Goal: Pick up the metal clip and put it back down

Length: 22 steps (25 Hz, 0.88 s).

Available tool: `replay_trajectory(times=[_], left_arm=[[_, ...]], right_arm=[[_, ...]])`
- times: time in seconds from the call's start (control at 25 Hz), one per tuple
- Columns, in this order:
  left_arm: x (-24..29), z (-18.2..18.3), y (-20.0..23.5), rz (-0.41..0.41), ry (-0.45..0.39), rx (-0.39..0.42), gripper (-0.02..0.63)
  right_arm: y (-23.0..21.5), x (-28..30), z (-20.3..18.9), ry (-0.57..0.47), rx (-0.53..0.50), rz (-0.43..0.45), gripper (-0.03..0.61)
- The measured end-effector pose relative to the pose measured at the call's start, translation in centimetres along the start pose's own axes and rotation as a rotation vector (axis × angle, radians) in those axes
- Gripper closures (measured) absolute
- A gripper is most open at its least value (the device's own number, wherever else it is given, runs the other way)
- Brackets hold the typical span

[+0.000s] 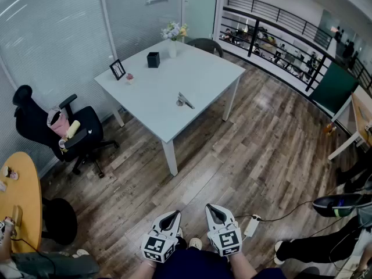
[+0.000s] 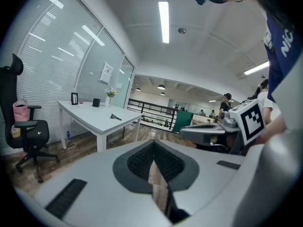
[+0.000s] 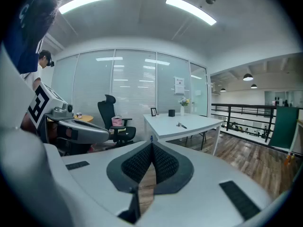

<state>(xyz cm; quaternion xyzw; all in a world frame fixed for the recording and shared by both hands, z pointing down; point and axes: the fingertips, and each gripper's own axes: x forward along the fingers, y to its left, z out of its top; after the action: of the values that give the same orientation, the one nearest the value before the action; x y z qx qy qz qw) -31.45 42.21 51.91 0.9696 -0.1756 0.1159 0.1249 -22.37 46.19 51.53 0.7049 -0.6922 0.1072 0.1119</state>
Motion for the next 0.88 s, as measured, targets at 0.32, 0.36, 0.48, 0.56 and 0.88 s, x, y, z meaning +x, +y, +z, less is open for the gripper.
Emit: replay_trajectory(times=[0.32,0.36,0.48,0.56,0.88], left_arm=[[-0.3,-0.1,0.4,0.027,-0.006,0.002,0.611],[-0.2,-0.1,0.5,0.029,-0.009,0.003,0.611],[0.1,0.2,0.7,0.025,-0.019,-0.009,0.609],[0.3,0.3,0.8,0.004,-0.022,-0.034,0.542],[0.4,0.3,3.0,0.012,-0.017,-0.066,0.189]], right_arm=[[-0.9,0.2,-0.7,-0.007,0.068,-0.029,0.568],[-1.1,0.2,-0.6,-0.010,0.073,-0.034,0.567],[-1.5,0.5,0.1,-0.032,0.083,-0.036,0.565],[-1.3,0.8,0.3,-0.039,0.096,-0.017,0.503],[0.8,2.3,0.8,-0.030,0.037,0.067,0.138]])
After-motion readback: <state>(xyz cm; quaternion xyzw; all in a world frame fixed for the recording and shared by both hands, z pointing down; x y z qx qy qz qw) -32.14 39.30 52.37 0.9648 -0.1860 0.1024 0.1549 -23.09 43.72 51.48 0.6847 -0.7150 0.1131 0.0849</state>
